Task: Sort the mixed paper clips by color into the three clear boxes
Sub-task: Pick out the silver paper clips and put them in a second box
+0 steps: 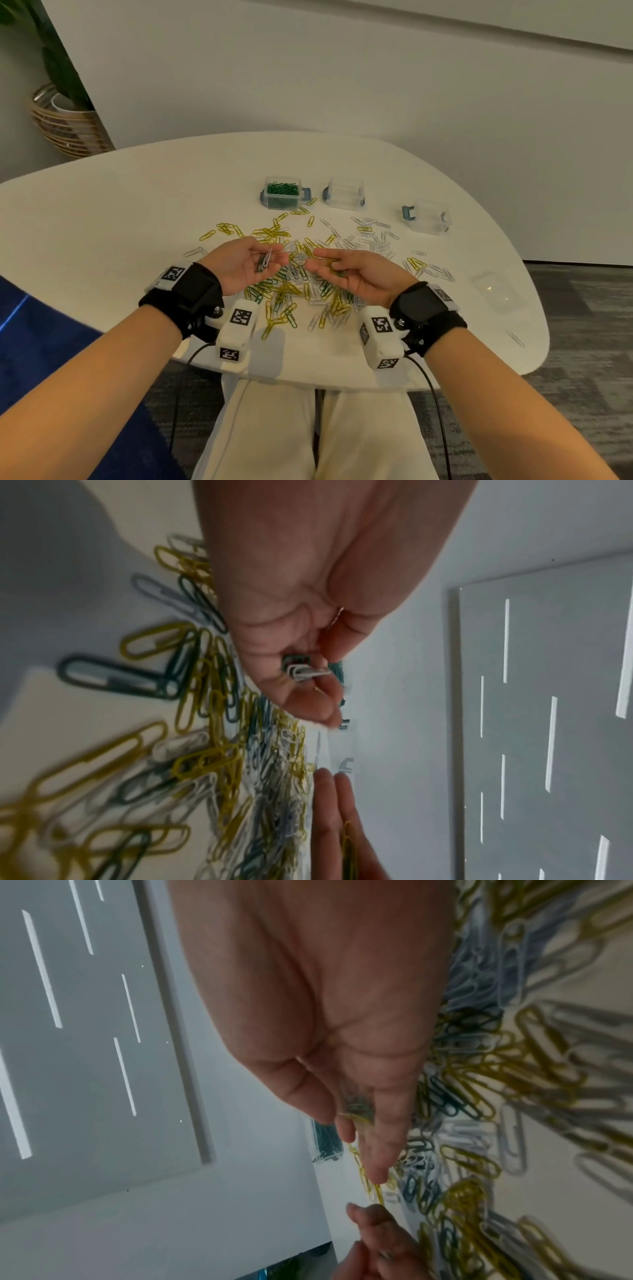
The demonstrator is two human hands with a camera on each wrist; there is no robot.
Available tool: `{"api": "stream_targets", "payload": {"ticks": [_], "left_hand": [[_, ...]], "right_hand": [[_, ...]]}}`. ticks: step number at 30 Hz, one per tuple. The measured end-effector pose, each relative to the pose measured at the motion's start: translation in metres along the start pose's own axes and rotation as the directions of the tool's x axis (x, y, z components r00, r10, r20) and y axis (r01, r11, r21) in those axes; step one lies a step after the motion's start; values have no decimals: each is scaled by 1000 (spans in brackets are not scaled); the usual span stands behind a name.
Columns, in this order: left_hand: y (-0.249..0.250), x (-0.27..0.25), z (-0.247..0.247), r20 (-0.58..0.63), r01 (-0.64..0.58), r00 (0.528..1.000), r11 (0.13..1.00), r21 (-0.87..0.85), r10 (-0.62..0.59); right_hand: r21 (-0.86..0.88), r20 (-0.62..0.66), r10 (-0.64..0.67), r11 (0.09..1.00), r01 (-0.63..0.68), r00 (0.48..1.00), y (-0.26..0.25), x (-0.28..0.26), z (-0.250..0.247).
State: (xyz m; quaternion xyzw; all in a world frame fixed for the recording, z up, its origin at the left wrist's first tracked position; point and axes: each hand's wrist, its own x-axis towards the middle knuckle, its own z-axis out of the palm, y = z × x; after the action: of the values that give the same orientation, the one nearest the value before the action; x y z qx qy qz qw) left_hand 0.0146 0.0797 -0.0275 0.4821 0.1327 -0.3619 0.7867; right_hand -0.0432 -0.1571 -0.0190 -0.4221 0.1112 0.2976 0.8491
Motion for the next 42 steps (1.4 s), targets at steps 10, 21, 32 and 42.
{"api": "stream_targets", "payload": {"ticks": [10,21,32,42], "left_hand": [[0,-6,-2,78,-22,997,992,121,13],[3,-3,2,68,-200,979,821,534,194],[4,-3,4,57,-210,975,799,564,216],[6,10,2,-82,-149,935,594,791,345]], "right_hand": [[-556,-295,-168,831,-26,941,-8,10,3],[-983,-179,-350,34,-179,920,1,49,45],[-943,-205,-391,-168,-288,897,9,64,26],[-120,-205,-135,986,112,969,4,48,25]]}}
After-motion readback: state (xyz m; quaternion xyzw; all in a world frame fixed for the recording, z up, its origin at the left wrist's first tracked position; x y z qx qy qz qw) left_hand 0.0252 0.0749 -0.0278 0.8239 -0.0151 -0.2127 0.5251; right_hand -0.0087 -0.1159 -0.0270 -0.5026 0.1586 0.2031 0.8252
